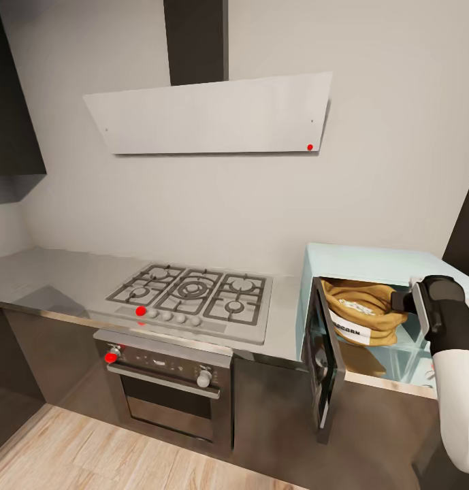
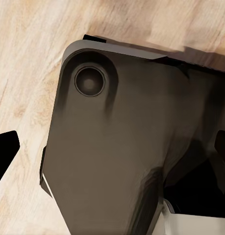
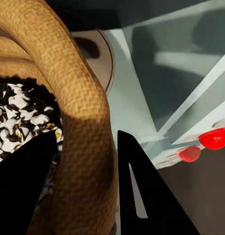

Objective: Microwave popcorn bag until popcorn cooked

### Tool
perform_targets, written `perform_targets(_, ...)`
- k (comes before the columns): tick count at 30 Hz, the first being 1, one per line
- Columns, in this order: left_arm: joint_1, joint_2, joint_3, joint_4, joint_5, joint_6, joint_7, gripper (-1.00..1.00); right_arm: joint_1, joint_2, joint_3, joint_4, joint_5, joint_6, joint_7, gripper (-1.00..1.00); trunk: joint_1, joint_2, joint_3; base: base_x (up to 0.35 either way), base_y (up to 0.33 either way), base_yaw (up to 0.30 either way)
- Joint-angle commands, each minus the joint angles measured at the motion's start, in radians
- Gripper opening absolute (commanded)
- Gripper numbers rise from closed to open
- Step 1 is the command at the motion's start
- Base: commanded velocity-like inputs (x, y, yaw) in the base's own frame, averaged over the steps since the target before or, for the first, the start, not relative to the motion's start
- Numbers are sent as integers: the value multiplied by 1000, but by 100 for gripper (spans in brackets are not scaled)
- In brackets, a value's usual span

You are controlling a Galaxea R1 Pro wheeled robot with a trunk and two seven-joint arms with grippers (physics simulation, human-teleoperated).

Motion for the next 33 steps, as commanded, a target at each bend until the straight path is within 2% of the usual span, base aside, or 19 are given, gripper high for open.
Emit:
perform_targets(1, 0, 0, 5, -2, 3, -1, 1, 100, 0, 0, -5, 29, 52, 4, -1, -100, 0, -1, -1, 0, 0, 0)
perform_targets(5, 0, 0, 5, -2, 3, -1, 1, 100, 0, -2, -43, 28, 53, 4, -10, -100, 0, -1, -1, 0, 0, 0)
perform_targets(15, 0, 0, 5, -2, 3, -1, 1, 100, 0, -3, -48, 28, 54, 4, -18, -100, 0, -1, -1, 0, 0, 0)
perform_targets(17, 0, 0, 5, -2, 3, -1, 1, 100, 0, -10, -50, 28, 54, 4, -21, -100, 0, -1, -1, 0, 0, 0)
perform_targets(19, 0, 0, 5, -2, 3, -1, 1, 100, 0, -28, -79, 28, 54, 4, -22, -100, 0, -1, -1, 0, 0, 0)
perform_targets(20, 0, 0, 5, -2, 3, -1, 1, 100, 0, -35, -117, 28, 54, 4, -22, -100, 0, -1, -1, 0, 0, 0)
perform_targets(21, 0, 0, 5, -2, 3, -2, 1, 100, 0, -37, -123, 28, 54, 4, -22, -100, 0, -1, -1, 0, 0, 0)
perform_targets(33, 0, 0, 5, -2, 3, -3, 1, 100, 0, -34, -125, 28, 53, 4, -21, -100, 0, -1, -1, 76, 0, 0)
